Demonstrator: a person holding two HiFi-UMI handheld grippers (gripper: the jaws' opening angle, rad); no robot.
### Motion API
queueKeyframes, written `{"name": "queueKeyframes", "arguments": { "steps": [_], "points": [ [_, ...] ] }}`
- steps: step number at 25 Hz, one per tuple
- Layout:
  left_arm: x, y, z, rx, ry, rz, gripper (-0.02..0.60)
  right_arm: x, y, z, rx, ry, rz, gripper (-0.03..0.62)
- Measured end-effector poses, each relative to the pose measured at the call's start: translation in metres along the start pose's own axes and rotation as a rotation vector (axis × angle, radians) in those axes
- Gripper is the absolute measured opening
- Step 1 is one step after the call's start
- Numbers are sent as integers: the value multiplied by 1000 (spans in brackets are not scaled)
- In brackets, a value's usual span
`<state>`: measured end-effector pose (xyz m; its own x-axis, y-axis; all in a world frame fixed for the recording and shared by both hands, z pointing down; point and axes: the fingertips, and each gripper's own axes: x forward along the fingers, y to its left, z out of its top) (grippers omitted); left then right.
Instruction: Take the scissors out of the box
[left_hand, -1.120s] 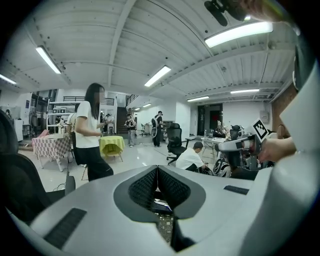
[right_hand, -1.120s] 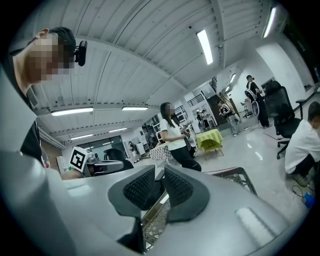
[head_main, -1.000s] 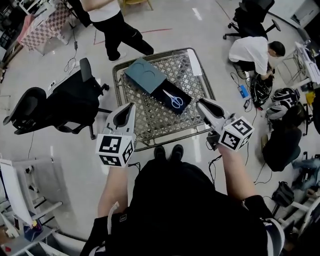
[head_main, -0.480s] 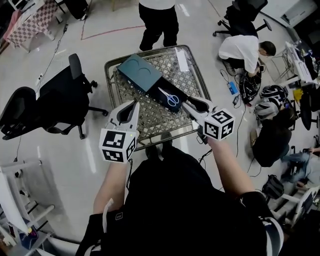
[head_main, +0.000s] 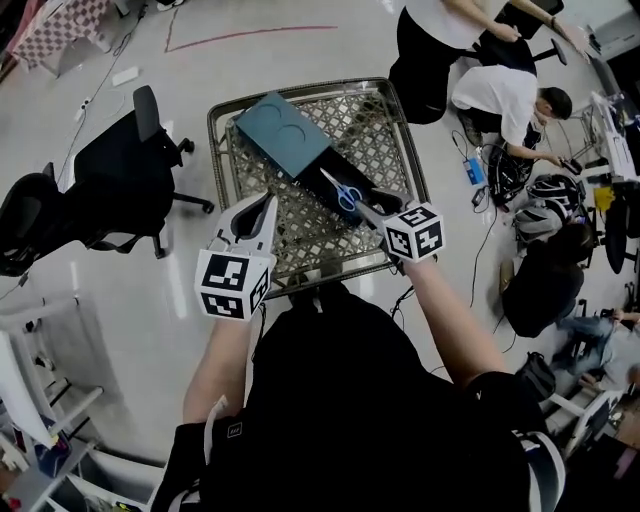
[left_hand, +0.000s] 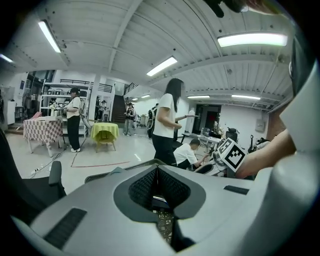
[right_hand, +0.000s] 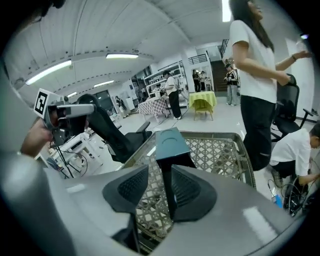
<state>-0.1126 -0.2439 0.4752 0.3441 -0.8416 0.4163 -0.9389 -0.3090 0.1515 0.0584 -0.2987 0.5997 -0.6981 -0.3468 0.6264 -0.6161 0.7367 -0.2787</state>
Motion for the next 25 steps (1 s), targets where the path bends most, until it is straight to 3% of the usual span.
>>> {"name": "queueKeyframes", "arguments": {
  "steps": [14, 25],
  "points": [
    [31, 13, -39, -71, 117, 52, 8, 87, -57, -78, -95, 311, -18, 155],
    [17, 18, -40, -111, 104, 125, 8, 126, -74, -123, -231, 581, -50, 153]
  ]
}}
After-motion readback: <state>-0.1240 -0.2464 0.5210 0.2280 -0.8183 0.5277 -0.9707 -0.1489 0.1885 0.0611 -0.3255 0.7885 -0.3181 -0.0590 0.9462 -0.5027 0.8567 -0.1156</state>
